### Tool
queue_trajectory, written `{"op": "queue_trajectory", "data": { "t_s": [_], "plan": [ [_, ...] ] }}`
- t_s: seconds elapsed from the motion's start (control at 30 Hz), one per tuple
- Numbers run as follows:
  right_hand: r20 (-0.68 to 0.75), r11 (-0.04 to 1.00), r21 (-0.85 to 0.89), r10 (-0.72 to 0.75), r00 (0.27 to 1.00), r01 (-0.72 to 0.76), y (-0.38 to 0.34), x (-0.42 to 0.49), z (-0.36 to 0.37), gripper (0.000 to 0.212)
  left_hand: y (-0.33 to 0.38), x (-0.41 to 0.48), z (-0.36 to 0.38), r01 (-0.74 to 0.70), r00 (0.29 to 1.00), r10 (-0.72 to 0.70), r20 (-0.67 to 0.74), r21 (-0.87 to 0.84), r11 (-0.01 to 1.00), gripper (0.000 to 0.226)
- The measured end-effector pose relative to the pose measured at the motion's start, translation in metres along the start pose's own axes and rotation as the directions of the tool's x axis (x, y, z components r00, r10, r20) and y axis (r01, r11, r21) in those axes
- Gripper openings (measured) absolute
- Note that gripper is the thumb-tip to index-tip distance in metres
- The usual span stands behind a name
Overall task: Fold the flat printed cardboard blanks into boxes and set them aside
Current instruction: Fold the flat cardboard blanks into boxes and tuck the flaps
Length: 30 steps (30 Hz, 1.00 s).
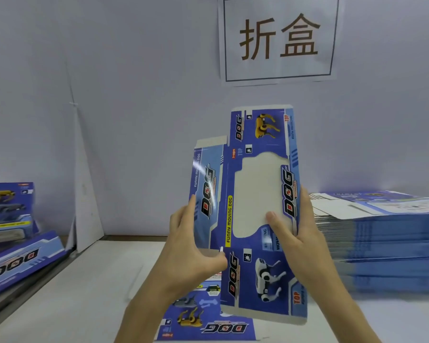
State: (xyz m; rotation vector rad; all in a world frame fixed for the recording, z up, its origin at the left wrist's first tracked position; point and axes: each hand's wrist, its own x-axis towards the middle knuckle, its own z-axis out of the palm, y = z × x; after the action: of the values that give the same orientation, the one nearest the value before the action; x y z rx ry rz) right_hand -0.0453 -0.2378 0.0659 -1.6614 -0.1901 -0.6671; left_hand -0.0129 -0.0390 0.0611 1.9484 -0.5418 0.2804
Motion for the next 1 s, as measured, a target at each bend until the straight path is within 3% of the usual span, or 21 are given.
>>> {"op": "queue_trajectory", "data": {
  "t_s": [0.1, 0.2, 0.3, 0.37, 0.47, 0.57, 0.6, 0.67, 0.73, 0.77, 0.83, 0.93, 1.0],
  "plan": [
    [-0.022, 0.996, -0.066, 0.066, 0.998, -0.067, 0.002, -0.001, 0.000, 0.073, 0.004, -0.001, 0.001, -0.011, 0.999, 0.015, 0.045, -0.089, 0.996, 0.102],
    [-0.017, 0.998, -0.005, 0.061, 0.998, -0.061, -0.002, -0.002, 0.002, 0.053, 0.004, -0.001, 0.003, 0.014, 0.991, 0.017, 0.130, -0.235, 0.972, 0.092],
    [0.029, 0.996, 0.086, 0.018, 0.999, -0.021, -0.006, -0.003, 0.006, 0.047, 0.001, -0.001, 0.001, 0.035, 0.979, 0.031, 0.200, -0.318, 0.947, 0.084],
    [0.017, 0.988, 0.154, 0.016, 1.000, -0.018, -0.005, -0.003, 0.005, 0.047, 0.003, -0.002, -0.001, 0.024, 0.982, 0.035, 0.184, -0.307, 0.951, 0.084],
    [-0.022, 0.982, 0.189, -0.003, 1.000, 0.007, -0.005, -0.002, -0.003, 0.042, 0.005, 0.001, -0.004, -0.004, 0.999, 0.013, 0.048, -0.179, 0.984, 0.095],
    [-0.031, 0.977, -0.052, -0.208, 0.978, 0.207, -0.011, -0.007, -0.002, 0.051, 0.011, -0.003, -0.003, 0.040, 0.998, -0.034, 0.054, -0.109, 0.993, 0.112],
    [0.024, 0.952, -0.141, -0.271, 0.962, 0.272, -0.011, -0.010, 0.003, 0.053, 0.014, -0.005, 0.002, 0.036, 0.994, -0.021, 0.106, -0.134, 0.990, 0.109],
    [0.268, 0.935, -0.139, -0.282, 0.921, 0.326, -0.011, -0.016, 0.014, 0.048, 0.022, -0.008, 0.016, 0.048, 0.977, 0.037, 0.209, -0.388, 0.920, 0.088],
    [0.512, 0.940, -0.148, -0.195, 0.837, 0.309, -0.009, -0.021, 0.020, 0.043, 0.021, -0.007, 0.027, 0.065, 0.994, -0.006, 0.113, -0.526, 0.848, 0.049],
    [0.550, 0.941, -0.170, -0.155, 0.820, 0.292, -0.008, -0.020, 0.019, 0.043, 0.019, -0.004, 0.026, 0.033, 0.999, -0.047, -0.013, -0.528, 0.849, 0.029],
    [0.472, 0.967, -0.149, -0.112, 0.874, 0.205, -0.005, -0.016, 0.014, 0.039, 0.014, 0.001, 0.018, -0.030, 0.978, -0.078, -0.193, -0.499, 0.866, 0.012],
    [0.037, 0.947, -0.281, -0.154, 0.987, 0.158, 0.002, -0.007, 0.005, 0.046, 0.012, 0.002, 0.002, -0.072, 0.968, -0.065, -0.241, -0.521, 0.850, 0.029],
    [-0.164, 0.991, -0.129, 0.011, 0.986, -0.033, 0.003, -0.002, -0.004, 0.051, 0.007, 0.003, -0.001, -0.089, 0.961, -0.055, -0.269, -0.496, 0.863, 0.040]
  ]
}}
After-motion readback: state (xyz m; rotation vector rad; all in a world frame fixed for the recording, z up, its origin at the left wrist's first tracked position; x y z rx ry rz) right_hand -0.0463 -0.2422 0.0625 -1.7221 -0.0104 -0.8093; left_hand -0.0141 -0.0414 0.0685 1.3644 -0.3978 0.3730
